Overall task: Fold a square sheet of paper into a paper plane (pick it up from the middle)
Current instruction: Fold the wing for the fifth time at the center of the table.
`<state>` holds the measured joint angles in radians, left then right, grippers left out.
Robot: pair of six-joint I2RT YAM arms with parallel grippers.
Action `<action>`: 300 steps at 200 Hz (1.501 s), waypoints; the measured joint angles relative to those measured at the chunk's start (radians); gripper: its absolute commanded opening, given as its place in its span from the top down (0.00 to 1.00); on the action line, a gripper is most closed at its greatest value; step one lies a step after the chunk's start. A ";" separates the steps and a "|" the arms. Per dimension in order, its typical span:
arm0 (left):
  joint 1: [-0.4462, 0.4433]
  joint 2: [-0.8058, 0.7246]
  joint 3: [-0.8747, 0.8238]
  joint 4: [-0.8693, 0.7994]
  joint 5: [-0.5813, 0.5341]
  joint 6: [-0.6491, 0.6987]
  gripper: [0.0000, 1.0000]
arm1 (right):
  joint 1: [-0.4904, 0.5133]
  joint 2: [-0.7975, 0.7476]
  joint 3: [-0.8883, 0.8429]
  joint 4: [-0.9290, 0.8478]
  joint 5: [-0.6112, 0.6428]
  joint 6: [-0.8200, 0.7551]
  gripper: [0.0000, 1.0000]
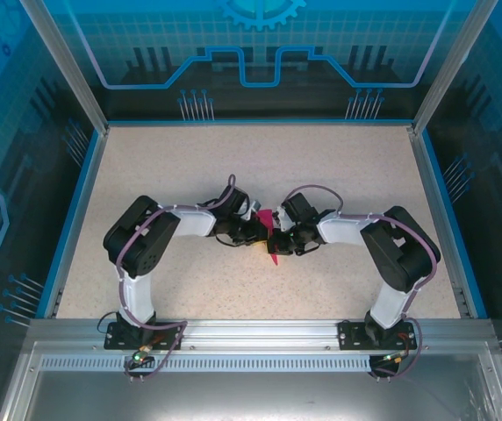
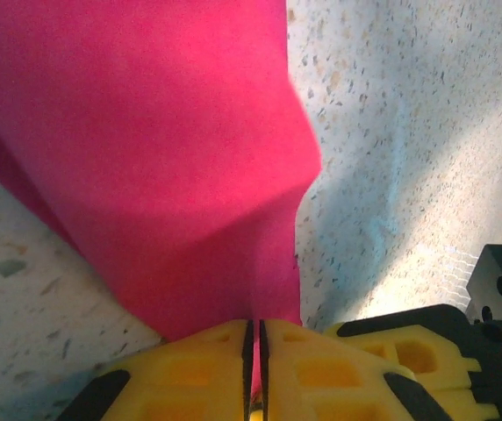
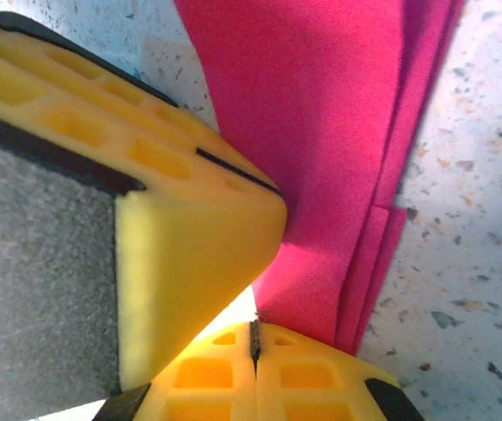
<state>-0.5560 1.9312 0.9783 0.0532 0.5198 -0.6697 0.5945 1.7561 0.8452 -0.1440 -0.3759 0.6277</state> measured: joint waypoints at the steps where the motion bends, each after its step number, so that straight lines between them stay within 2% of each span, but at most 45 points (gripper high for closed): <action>1: 0.000 0.000 0.001 -0.001 0.000 0.000 0.86 | 0.000 0.000 0.000 0.000 0.000 0.000 1.00; 71: -0.014 0.020 0.076 -0.110 -0.048 0.055 0.85 | -0.008 -0.016 -0.053 0.055 -0.011 -0.045 1.00; 148: -0.001 0.089 0.232 -0.208 -0.138 0.191 0.84 | -0.034 -0.040 -0.108 0.093 -0.051 -0.087 1.00; 233: 0.037 0.125 0.282 -0.242 -0.104 0.294 0.83 | -0.034 -0.046 -0.117 0.098 -0.050 -0.087 1.00; 300: 0.137 0.151 0.310 -0.233 -0.077 0.313 0.81 | -0.034 -0.053 -0.125 0.101 -0.047 -0.087 1.00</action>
<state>-0.4191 2.0823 1.2881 -0.1799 0.4427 -0.3565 0.5602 1.7027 0.7204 -0.0425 -0.4225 0.5407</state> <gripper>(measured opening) 0.185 0.044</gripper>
